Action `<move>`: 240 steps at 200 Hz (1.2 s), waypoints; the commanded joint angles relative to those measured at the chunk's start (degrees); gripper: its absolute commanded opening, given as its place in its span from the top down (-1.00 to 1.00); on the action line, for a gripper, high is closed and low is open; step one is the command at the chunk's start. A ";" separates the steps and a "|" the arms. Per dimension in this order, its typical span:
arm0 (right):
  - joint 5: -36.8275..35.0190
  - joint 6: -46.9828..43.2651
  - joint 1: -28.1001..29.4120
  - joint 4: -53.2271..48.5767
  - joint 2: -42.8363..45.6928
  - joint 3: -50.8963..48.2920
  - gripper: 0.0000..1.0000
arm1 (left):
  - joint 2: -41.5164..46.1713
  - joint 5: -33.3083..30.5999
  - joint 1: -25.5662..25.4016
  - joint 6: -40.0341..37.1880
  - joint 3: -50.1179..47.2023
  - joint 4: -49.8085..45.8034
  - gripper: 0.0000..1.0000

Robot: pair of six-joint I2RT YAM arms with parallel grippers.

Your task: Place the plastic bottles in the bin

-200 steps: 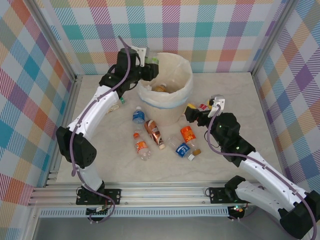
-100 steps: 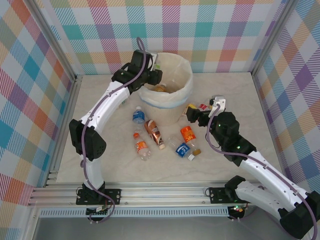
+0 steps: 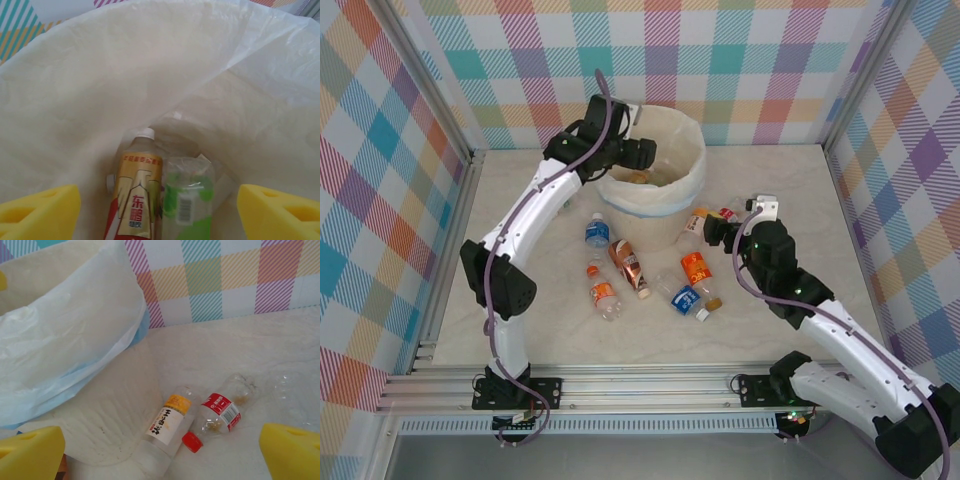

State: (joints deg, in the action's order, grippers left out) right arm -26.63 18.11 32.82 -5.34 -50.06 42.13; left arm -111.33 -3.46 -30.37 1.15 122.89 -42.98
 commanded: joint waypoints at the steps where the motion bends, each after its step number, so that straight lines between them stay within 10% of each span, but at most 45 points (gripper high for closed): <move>1: -0.91 0.95 -1.04 -0.95 -0.56 2.09 -0.99 | 5.79 2.76 -0.48 1.95 -1.26 1.79 -0.72; 89: 5.80 1.76 -10.77 -5.34 -6.62 3.31 -0.99 | 17.22 -0.88 -0.48 0.11 -5.64 5.10 -1.00; 240: 8.86 -1.43 -27.04 -15.28 -29.90 11.21 -0.99 | 44.93 -10.73 -0.30 14.43 -46.94 22.16 -1.00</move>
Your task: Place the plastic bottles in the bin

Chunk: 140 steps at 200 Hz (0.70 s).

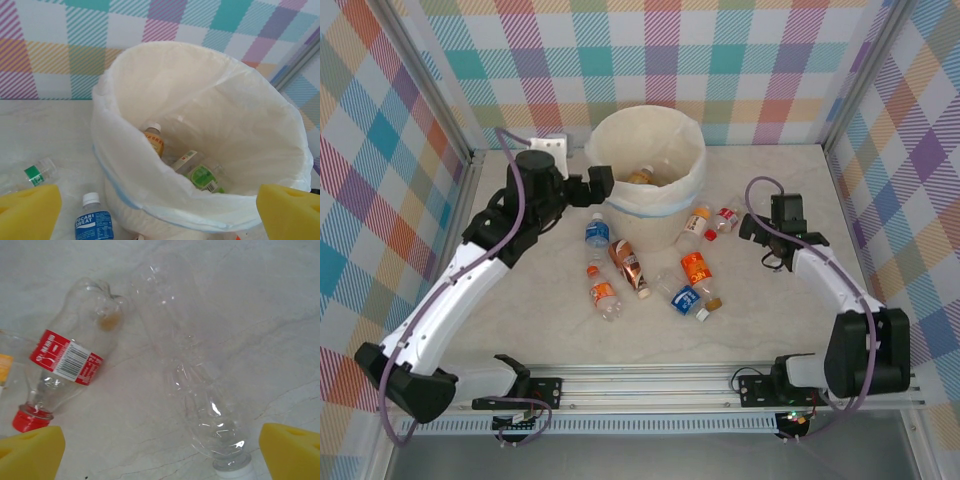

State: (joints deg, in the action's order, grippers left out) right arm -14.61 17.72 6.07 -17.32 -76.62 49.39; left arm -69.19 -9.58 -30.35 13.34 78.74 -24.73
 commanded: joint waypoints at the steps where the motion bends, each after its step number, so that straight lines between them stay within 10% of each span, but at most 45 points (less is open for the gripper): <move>1: -3.28 -1.12 -0.28 -3.36 -3.53 4.05 -0.99 | 2.90 -4.76 -0.33 2.22 -2.84 3.86 -1.00; 140: 8.11 -28.23 -7.56 -11.24 -29.97 23.26 -0.78 | 11.54 -16.03 -0.19 13.55 -17.49 7.97 -1.00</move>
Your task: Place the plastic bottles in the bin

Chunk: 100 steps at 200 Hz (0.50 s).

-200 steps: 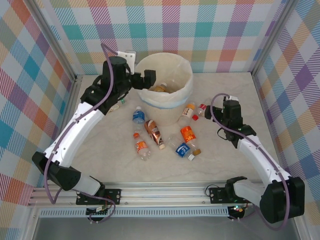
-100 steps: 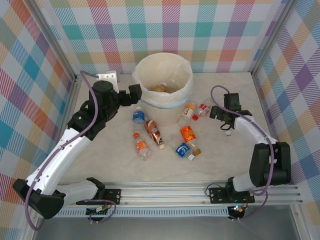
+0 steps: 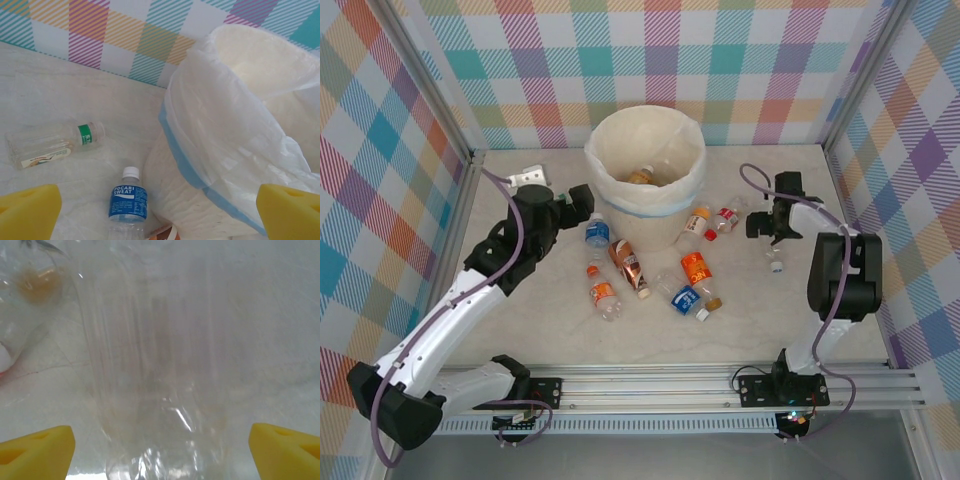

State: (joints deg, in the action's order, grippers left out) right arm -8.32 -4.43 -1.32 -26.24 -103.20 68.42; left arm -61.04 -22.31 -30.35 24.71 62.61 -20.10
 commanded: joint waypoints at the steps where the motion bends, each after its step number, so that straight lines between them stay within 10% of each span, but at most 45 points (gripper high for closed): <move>1: 1.68 -6.10 -0.17 -2.41 -3.53 4.46 -0.78 | 3.43 -3.38 -0.17 2.18 -1.40 3.32 -1.00; 100: -3.91 -4.98 -0.24 -3.10 -12.43 10.82 -0.54 | 3.10 -4.96 0.25 3.38 -2.40 2.62 -1.00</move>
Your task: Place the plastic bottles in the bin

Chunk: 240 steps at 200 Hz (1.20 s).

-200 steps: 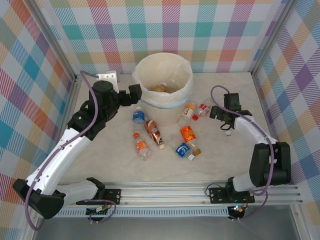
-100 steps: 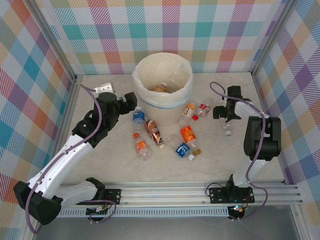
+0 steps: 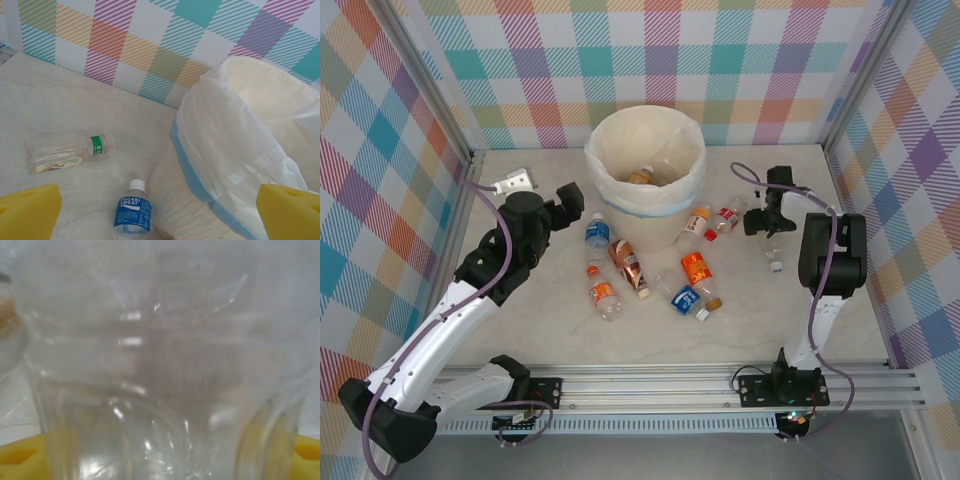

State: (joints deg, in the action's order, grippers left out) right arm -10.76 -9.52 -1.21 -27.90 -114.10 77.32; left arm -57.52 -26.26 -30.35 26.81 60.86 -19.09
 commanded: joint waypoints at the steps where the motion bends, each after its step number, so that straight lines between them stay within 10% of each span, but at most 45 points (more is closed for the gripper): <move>1: -1.46 0.11 -0.32 -1.41 -1.50 1.90 -0.53 | -0.45 -0.95 0.27 1.25 -0.66 1.61 -1.00; 240: 13.86 5.73 -0.37 14.43 32.94 -19.90 -0.04 | -1.43 4.36 5.08 6.49 -4.87 2.66 -1.00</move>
State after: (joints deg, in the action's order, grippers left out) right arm -5.26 -4.73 -1.32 -17.72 -86.70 59.07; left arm -58.89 -22.98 -26.39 32.21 57.45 -17.82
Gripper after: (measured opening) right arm 0.537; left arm 0.999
